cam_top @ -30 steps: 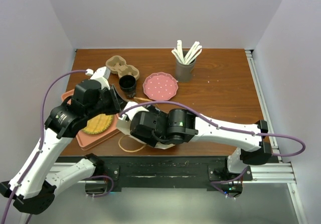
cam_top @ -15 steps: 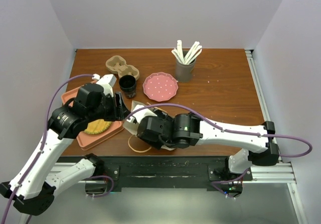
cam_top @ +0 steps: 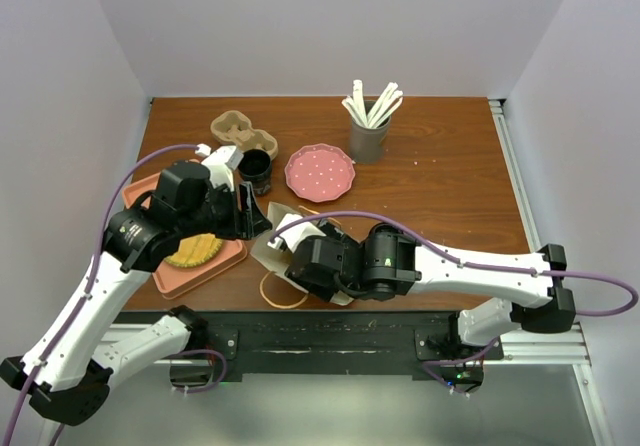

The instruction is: Pack the takeout coffee

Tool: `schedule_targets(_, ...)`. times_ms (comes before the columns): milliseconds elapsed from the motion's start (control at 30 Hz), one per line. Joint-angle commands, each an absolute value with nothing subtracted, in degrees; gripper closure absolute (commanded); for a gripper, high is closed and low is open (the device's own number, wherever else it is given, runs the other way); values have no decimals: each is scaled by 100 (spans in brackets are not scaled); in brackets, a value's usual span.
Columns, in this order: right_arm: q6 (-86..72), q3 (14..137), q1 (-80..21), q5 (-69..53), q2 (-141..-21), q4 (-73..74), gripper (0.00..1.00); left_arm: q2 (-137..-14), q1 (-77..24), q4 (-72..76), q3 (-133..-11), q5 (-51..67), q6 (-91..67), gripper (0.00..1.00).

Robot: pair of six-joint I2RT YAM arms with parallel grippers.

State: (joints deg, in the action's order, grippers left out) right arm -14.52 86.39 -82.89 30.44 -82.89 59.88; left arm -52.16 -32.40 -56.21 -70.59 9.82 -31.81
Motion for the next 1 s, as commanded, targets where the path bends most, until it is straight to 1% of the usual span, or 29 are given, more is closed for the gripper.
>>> schedule_targets(0,-1450,8508,-8323,3015,-8033,5739,82,-5159,-3261,-5624,-7347,1107,-3208,43)
schedule_targets(100,-1433,8438,-8323,2980,-7902,5704,82,-5045,-3252,-5722,-7208,1143,-3217,43)
schedule_targets(200,-1336,8288,-8332,2786,-7778,5642,82,-5176,-3252,-5476,-6996,1458,-2989,44)
schedule_targets(333,-1327,8174,-8323,2742,-7664,5546,83,-5431,-3252,-5291,-6943,1591,-2936,50)
schedule_targets(400,-1301,8156,-8323,2751,-7646,5537,83,-5458,-3261,-5239,-6943,1512,-2831,56)
schedule_targets(433,-1275,8156,-8332,2760,-7646,5555,83,-5475,-3261,-5186,-6952,1477,-2787,61)
schedule_targets(467,-1257,8156,-8323,2760,-7646,5572,83,-5502,-3252,-5203,-7004,1459,-2743,75)
schedule_targets(533,-1231,8147,-8323,2821,-7646,5660,83,-5511,-3261,-5238,-7075,1555,-2672,89)
schedule_targets(567,-1222,8139,-8332,2873,-7646,5686,83,-5450,-3261,-5212,-7049,1625,-2672,100)
schedule_targets(733,-863,7832,-8323,3190,-7471,5310,85,-4476,-3261,-4774,-6540,1530,-2909,100)
schedule_targets(967,-510,7997,-8332,3173,-7778,5176,85,-4017,-3261,-4720,-5960,1433,-3067,100)
